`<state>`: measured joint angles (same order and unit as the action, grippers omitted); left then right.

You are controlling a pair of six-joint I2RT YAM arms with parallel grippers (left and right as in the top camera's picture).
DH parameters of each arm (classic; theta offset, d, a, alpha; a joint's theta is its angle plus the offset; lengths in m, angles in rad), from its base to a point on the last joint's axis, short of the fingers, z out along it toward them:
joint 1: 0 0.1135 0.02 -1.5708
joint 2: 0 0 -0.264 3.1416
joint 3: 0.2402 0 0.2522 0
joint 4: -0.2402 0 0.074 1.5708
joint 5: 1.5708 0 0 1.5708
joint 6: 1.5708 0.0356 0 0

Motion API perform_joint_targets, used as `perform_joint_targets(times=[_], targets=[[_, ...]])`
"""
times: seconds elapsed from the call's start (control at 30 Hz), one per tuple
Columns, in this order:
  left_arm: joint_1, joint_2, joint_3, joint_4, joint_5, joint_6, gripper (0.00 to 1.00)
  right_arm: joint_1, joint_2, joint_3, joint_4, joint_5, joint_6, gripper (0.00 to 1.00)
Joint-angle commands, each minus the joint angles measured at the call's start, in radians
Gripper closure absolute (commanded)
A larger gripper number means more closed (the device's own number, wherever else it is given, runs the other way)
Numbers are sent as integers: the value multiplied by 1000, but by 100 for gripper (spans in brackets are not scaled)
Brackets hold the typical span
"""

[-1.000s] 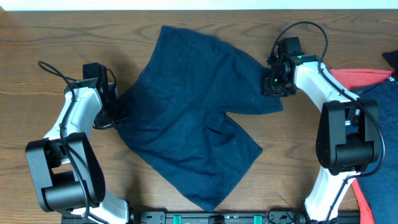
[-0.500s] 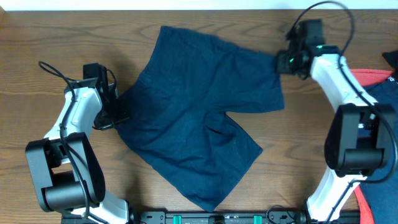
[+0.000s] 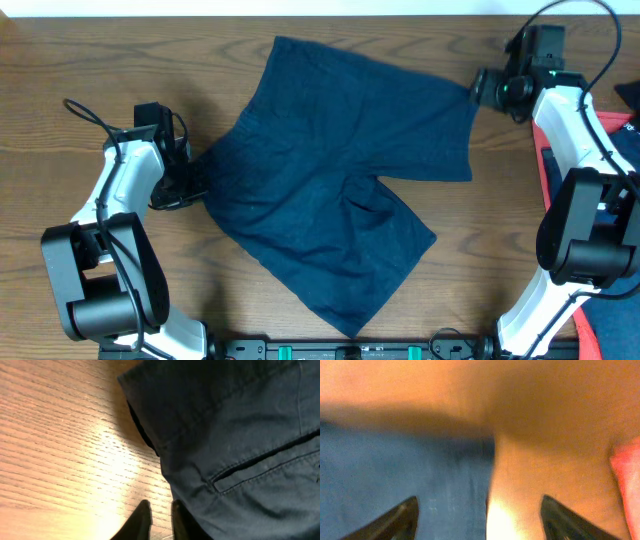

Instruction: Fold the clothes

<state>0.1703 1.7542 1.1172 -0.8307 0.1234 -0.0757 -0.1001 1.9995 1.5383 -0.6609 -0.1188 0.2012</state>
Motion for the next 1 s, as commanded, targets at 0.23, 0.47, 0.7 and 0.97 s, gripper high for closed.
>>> perform_joint_targets(times=[0.23, 0.47, 0.7, 0.97], targets=[[3, -6, -6, 5, 25, 3, 74, 95, -24, -138, -432, -150, 2, 38], [3, -6, -6, 5, 25, 3, 63, 238, -24, -398, -307, -175, -1, 37], [3, -6, -6, 5, 26, 3, 59, 320, -24, -482, -301, -185, -19, 70], [3, -6, -6, 5, 26, 3, 58, 306, -28, -471, -341, -50, 2, 99]])
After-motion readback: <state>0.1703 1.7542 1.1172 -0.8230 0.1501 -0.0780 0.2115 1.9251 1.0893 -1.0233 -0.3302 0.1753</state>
